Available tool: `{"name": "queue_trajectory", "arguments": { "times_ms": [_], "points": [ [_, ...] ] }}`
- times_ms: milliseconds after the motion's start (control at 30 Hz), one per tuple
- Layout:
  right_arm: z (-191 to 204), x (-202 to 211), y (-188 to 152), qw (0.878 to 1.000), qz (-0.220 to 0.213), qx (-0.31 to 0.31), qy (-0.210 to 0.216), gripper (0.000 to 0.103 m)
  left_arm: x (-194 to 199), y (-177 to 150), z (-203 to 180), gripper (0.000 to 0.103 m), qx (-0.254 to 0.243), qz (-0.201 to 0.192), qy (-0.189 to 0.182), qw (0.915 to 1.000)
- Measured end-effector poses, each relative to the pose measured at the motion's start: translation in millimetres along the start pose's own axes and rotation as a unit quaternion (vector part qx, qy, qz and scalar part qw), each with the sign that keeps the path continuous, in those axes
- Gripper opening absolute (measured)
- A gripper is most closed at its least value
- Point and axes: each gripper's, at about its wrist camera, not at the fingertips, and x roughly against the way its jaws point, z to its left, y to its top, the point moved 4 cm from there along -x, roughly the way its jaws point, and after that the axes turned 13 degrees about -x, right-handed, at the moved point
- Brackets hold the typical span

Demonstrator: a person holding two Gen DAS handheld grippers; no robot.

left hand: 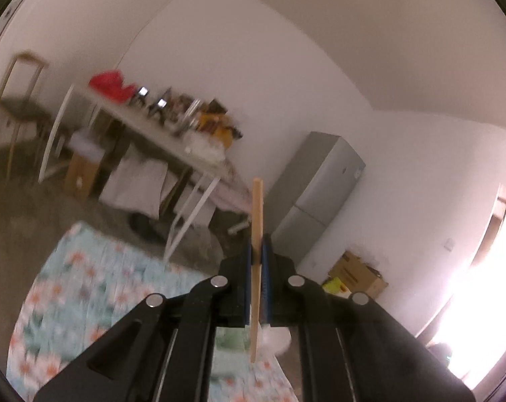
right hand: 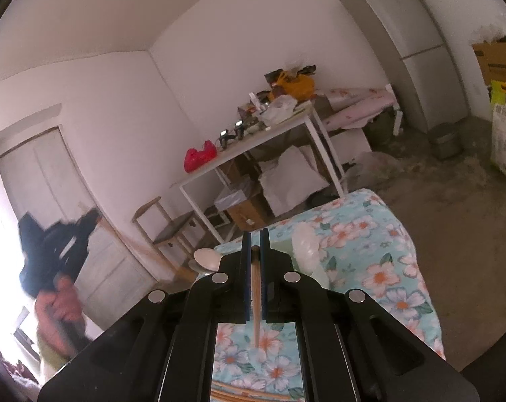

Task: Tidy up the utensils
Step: 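Lower the chopstick into the holder with the left gripper and open it, then insert the chopstick into the holder with the right gripper while the left returns to the chopsticks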

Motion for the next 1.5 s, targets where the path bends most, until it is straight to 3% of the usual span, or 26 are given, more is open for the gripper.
{"name": "queue_trajectory", "arguments": {
  "times_ms": [167, 333, 567, 633, 833, 1067, 1300, 1500],
  "points": [
    [-2.4, 3.1, 3.6, 1.000, 0.001, -0.001, -0.003, 0.003, -51.8, -11.4, -17.6, 0.005, -0.062, -0.002, 0.034, 0.9975],
    [-3.7, 0.0, 2.0, 1.000, 0.010, 0.004, -0.003, 0.003, -88.4, -44.0, -21.1, 0.005, -0.095, 0.020, 0.055, 0.9938],
    [-4.2, -1.5, 3.1, 1.000, 0.017, 0.001, -0.001, 0.003, -109.5, -83.6, -7.0, 0.007, -0.084, 0.075, 0.055, 0.9921],
    [-3.4, 0.4, 3.8, 1.000, 0.015, 0.004, -0.002, 0.003, -108.4, -87.3, -1.3, 0.020, -0.067, 0.082, 0.052, 0.9931],
    [6.1, 10.4, 9.6, 1.000, -0.001, 0.019, 0.001, 0.003, -83.1, -81.4, 0.6, 0.040, -0.055, 0.062, 0.051, 0.9953],
    [27.8, 28.5, 34.6, 0.998, -0.046, 0.045, 0.027, 0.003, -25.9, -78.8, 4.3, 0.054, -0.032, 0.043, 0.055, 0.9970],
    [50.4, 26.2, 64.2, 0.992, -0.090, 0.070, 0.057, 0.003, 26.9, -113.7, 5.4, 0.064, -0.071, 0.082, 0.089, 0.9902],
    [56.7, -10.6, 71.2, 0.992, -0.086, 0.078, 0.058, 0.003, 57.5, -173.1, 11.6, 0.067, -0.106, 0.151, 0.132, 0.9739]
  ]
}}
